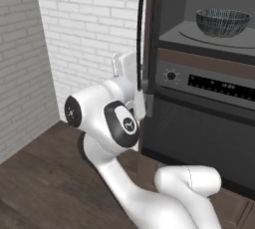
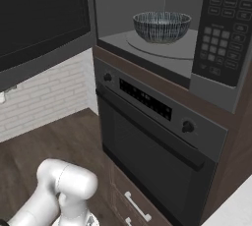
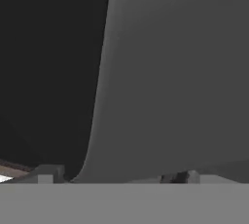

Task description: Pick the squash from the sink and place it in the bowl. Then pick the bowl and place it in the microwave. Then close the microwave door and press the start button.

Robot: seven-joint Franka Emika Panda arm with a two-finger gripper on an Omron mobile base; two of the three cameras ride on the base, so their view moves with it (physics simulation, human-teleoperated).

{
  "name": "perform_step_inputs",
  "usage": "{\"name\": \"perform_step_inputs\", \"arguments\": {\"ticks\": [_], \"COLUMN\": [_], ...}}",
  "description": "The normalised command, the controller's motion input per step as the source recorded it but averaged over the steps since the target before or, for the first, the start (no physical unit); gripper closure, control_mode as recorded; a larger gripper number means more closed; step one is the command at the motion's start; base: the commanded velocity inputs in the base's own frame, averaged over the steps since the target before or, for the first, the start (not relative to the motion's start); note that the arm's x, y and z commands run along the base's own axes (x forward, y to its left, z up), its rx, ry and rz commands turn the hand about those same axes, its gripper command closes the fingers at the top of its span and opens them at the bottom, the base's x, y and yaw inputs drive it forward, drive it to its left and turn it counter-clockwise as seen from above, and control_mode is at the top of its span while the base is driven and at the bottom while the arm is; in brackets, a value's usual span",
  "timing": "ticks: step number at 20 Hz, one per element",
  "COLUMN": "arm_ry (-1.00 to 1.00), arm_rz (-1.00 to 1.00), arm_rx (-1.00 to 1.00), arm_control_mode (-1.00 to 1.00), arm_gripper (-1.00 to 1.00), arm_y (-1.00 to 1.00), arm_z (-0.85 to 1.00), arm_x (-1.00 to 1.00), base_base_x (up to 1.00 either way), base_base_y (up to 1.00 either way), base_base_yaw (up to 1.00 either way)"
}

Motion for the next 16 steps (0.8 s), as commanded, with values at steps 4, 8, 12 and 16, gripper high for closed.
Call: {"name": "perform_step_inputs", "arguments": {"ticks": [4,8,12,16], "arm_ry": [0.0,0.0,0.0,0.0], "arm_rz": [0.02,0.03,0.02,0.0], "arm_rx": [0.17,0.15,0.15,0.13], "arm_control_mode": [-1.0,-1.0,-1.0,-1.0], "arm_gripper": [-1.0,-1.0,-1.0,-1.0], "arm_y": [-0.81,-0.84,-0.85,-0.82], "arm_z": [0.45,0.44,0.49,0.45], "arm_x": [0.0,0.0,0.0,0.0], "base_base_x": [0.0,0.0,0.0,0.0], "base_base_y": [0.0,0.0,0.0,0.0], "base_base_yaw": [0.0,0.0,0.0,0.0]}}
